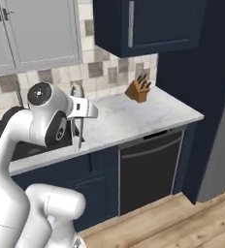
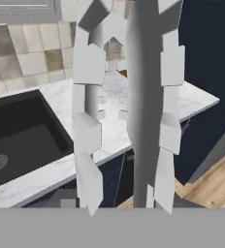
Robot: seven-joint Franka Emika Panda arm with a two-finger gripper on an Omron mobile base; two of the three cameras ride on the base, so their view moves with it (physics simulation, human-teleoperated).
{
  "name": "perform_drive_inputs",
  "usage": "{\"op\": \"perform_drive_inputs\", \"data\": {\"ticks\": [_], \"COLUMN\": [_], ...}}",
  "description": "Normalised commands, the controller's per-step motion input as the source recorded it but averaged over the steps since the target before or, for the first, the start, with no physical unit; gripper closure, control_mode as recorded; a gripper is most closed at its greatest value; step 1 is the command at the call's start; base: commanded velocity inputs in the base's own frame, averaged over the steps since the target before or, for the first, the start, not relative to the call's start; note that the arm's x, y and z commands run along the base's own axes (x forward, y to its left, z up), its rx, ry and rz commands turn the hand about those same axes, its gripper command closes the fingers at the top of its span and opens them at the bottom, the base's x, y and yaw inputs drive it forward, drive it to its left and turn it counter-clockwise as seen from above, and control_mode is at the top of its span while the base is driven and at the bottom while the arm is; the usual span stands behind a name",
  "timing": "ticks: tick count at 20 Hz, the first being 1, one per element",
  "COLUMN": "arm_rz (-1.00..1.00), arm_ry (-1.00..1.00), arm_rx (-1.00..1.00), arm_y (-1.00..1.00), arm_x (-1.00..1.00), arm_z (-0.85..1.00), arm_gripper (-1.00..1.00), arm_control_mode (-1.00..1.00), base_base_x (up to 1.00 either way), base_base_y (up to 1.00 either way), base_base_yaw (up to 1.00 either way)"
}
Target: Take the tongs from the drawer on the left and place them on the dining counter next to the tray containing the hot dog.
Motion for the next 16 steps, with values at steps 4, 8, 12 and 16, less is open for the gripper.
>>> {"op": "perform_drive_inputs", "data": {"ticks": [4,8,12,16], "arm_rz": [0.00,0.00,0.00,0.00], "arm_ry": [0.00,0.00,0.00,0.00], "arm_rx": [0.00,0.00,0.00,0.00], "arm_y": [0.00,0.00,0.00,0.00], "arm_x": [0.00,0.00,0.00,0.00], "arm_z": [0.00,0.00,0.00,0.00], "arm_gripper": [1.00,1.00,1.00,1.00], "arm_control_mode": [1.00,1.00,1.00,1.00], "base_base_x": [0.00,0.00,0.00,0.00], "base_base_y": [-0.59,-0.63,-0.69,-0.70], "base_base_yaw": [-0.58,-0.58,-0.57,-0.56]}}
